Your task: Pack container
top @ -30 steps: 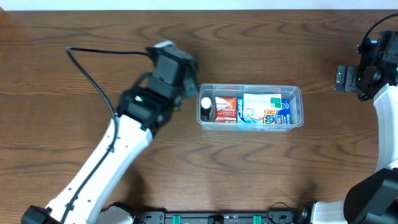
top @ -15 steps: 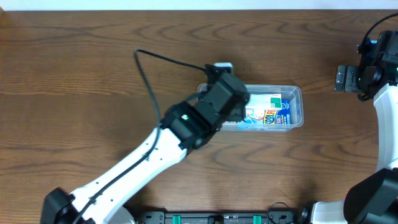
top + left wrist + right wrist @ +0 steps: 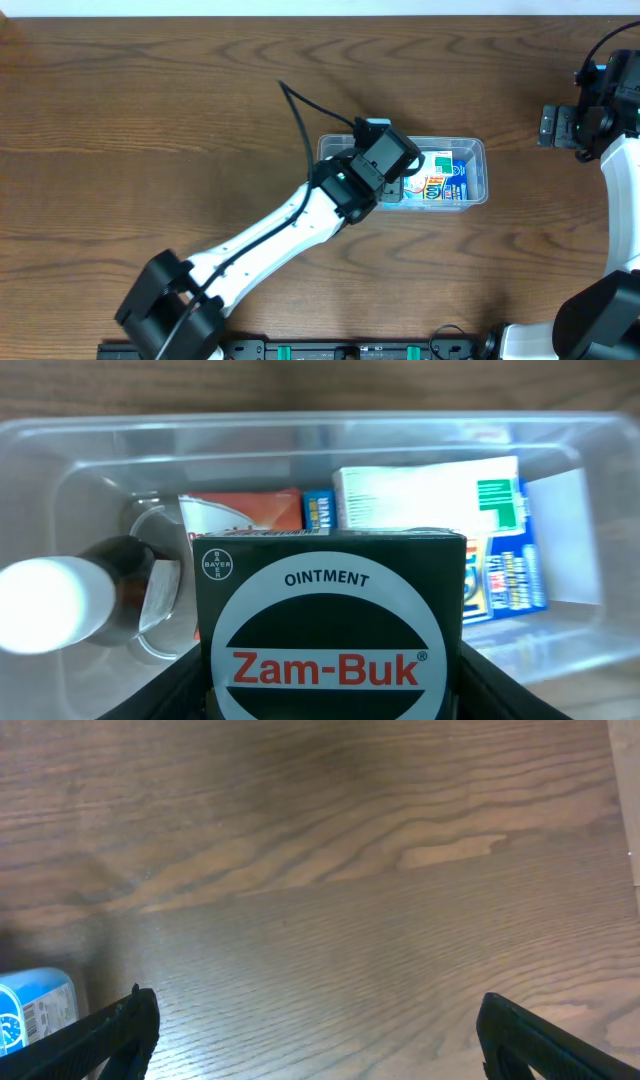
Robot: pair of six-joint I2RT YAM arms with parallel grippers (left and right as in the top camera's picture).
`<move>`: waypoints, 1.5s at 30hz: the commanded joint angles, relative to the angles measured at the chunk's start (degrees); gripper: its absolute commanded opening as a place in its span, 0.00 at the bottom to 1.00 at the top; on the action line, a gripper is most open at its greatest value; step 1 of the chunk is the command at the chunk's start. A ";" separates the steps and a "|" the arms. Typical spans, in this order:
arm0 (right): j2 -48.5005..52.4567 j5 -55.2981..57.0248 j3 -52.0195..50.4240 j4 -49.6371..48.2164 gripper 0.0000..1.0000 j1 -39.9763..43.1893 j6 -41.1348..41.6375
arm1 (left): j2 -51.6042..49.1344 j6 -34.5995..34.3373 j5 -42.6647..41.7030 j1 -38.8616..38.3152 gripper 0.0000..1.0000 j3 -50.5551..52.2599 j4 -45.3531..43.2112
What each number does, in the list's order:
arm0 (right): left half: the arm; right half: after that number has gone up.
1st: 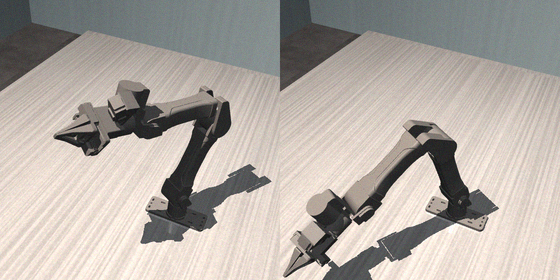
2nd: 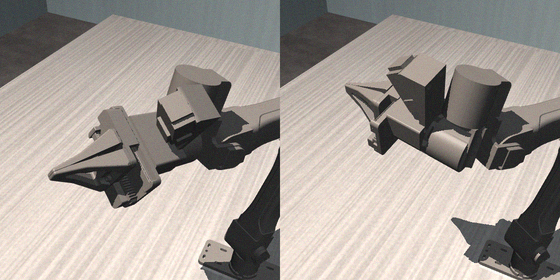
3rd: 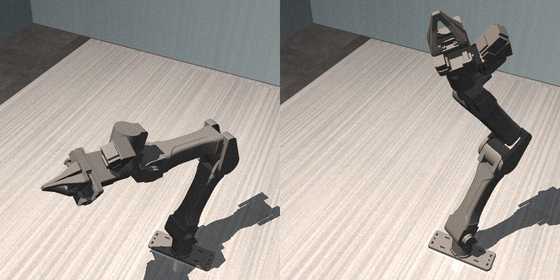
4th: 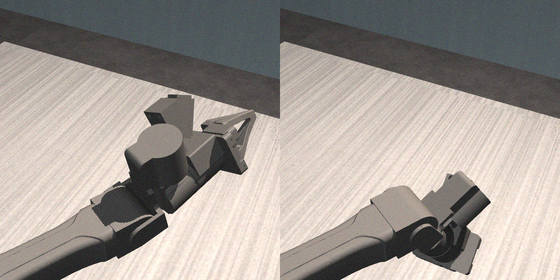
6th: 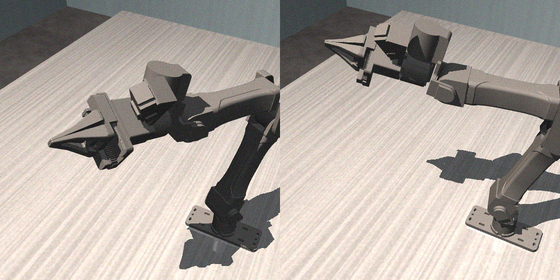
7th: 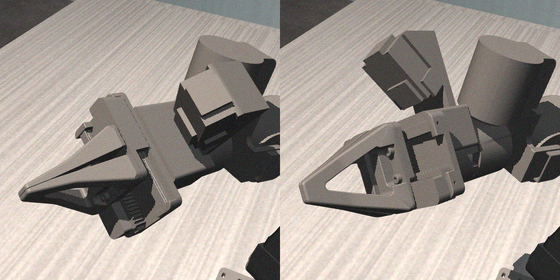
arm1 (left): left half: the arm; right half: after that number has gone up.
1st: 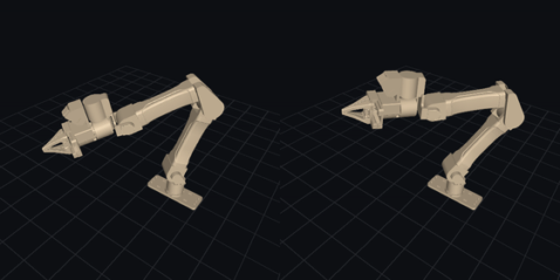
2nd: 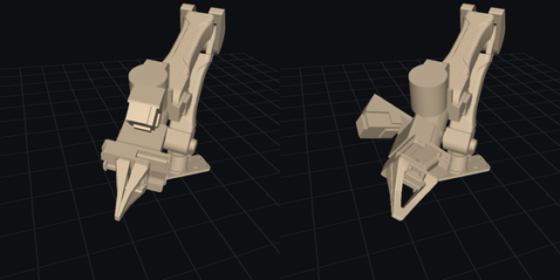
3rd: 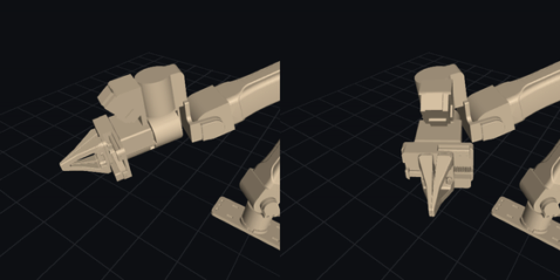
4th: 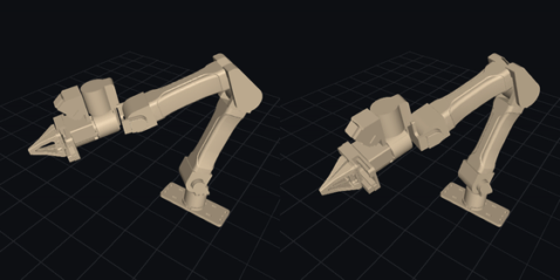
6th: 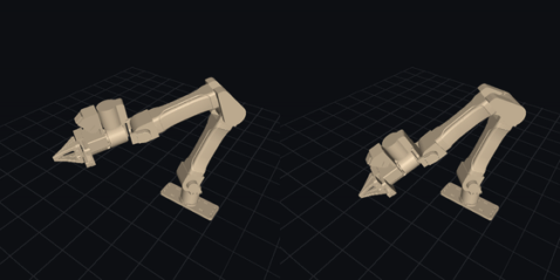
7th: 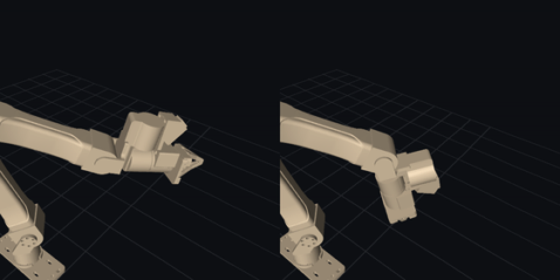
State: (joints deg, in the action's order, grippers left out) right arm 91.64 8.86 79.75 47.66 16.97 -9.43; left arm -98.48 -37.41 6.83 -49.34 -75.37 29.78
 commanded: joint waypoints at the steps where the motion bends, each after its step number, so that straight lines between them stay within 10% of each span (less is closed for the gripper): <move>1: -1.29 0.35 0.17 -0.07 0.99 0.22 0.83 | -2.38 0.98 2.91 -0.13 0.60 -0.72 -0.57; 45: -1.29 0.35 0.17 -0.07 0.99 0.22 0.83 | -0.92 5.09 3.28 -0.09 0.74 -0.72 -1.14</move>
State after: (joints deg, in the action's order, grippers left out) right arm 91.64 8.86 79.75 47.66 16.97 -9.43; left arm -102.48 -35.35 9.21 -49.34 -75.37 28.56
